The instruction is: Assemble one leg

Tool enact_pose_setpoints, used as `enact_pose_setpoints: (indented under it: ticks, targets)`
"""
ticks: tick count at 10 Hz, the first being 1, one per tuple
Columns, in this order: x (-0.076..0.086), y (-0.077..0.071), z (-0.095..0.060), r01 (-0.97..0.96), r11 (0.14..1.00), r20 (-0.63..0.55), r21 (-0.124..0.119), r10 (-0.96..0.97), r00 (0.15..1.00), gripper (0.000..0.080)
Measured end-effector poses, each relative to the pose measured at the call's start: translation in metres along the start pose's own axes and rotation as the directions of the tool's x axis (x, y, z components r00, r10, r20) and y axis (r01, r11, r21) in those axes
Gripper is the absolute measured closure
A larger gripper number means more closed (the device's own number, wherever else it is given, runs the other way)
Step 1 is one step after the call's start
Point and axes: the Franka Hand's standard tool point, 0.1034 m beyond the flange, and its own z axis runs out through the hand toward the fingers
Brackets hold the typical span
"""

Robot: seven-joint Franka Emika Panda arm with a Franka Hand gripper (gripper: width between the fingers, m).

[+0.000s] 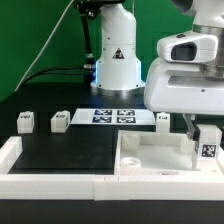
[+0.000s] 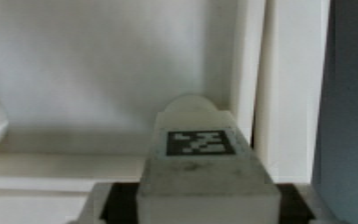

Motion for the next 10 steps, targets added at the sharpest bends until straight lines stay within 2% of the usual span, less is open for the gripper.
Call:
enact_pose_setpoints:
  ticks: [1, 3, 6, 8, 9, 10]
  targets:
    - [0.000, 0.000, 0.000, -0.008, 1.000, 0.000, 0.000, 0.008, 1.000, 0.0509]
    - [0.001, -0.003, -0.001, -0.350, 0.937, -0.019, 0.007, 0.350, 0.937, 0.0509]
    - [-0.002, 0.019, 0.000, -0.637, 0.771, -0.046, -0.014, 0.636, 0.770, 0.0505]
    - [-0.006, 0.034, 0.001, -0.786, 0.618, -0.066, -0.036, 0.783, 0.619, 0.0492]
    - [-0.007, 0.036, 0.001, -0.812, 0.583, -0.066, -0.038, 0.809, 0.584, 0.0492]
    - [-0.009, 0.042, 0.001, -0.830, 0.555, -0.069, -0.052, 0.827, 0.557, 0.0484]
